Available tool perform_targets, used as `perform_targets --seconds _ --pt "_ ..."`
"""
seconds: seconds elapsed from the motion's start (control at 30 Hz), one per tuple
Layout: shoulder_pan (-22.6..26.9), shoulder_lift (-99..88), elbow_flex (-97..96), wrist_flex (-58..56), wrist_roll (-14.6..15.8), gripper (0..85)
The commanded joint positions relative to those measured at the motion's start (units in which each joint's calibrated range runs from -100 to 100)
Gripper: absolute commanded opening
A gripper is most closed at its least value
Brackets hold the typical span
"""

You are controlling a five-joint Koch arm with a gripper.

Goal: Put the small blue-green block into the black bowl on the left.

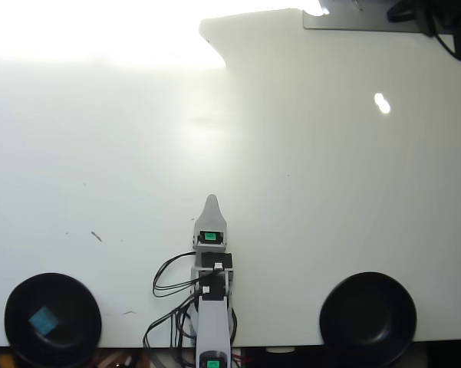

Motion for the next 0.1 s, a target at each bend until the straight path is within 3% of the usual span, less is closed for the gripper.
perform_targets --seconds 0.0,0.07 --pt "0.0 -0.5 -1.8 0.1 0.0 48.2" --pt "0.0 -0.5 -1.8 0.1 0.0 48.2"
